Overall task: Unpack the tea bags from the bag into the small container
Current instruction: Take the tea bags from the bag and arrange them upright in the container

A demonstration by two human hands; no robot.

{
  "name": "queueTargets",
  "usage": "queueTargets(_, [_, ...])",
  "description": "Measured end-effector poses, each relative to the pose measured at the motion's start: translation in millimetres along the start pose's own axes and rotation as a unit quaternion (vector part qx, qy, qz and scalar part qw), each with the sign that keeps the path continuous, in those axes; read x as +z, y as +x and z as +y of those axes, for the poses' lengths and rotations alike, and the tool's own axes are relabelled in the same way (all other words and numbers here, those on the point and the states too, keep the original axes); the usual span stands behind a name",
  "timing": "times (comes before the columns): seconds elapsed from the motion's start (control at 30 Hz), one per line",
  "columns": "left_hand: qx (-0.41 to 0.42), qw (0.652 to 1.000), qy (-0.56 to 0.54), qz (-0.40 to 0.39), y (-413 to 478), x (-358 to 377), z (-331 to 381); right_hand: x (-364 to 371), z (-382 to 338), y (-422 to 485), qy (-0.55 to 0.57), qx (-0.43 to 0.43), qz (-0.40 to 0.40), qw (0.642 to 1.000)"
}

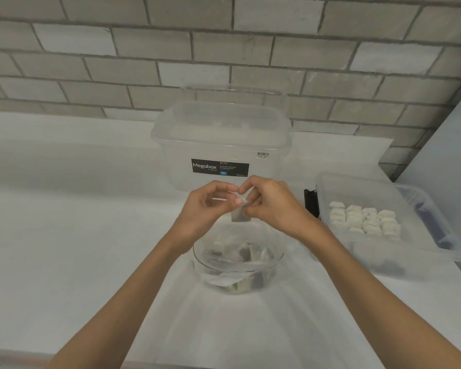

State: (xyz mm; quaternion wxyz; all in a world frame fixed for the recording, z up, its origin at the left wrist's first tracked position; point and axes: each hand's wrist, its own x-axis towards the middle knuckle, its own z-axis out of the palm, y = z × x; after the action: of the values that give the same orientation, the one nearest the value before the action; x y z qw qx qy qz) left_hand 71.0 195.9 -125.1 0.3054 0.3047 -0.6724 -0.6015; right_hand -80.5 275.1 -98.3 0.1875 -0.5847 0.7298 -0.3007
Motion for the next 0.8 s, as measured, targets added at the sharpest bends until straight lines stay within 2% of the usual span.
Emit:
queueTargets(0.2, [0.025,0.995,0.089,0.035,7,-13,-11,12,7,3,-0.008,0.001,-0.027,1.000])
queueTargets(0.3, [0.015,0.990,0.128,0.058,8,-20,-20,34,15,4,-0.112,0.009,-0.106,0.988])
queueTargets(0.4, [-0.003,0.989,0.134,0.060,7,-25,-23,56,23,1,-0.198,0.042,-0.183,0.962])
queueTargets(0.47, [-0.012,0.989,0.137,0.057,6,-25,-22,65,27,-2,-0.255,0.025,-0.221,0.941])
queueTargets(0.63, [-0.020,0.989,0.135,0.059,3,-25,-20,67,34,-1,-0.293,0.016,-0.212,0.932])
queueTargets(0.8, [-0.029,0.989,0.131,0.061,2,-23,-19,62,40,3,-0.318,0.008,-0.252,0.914])
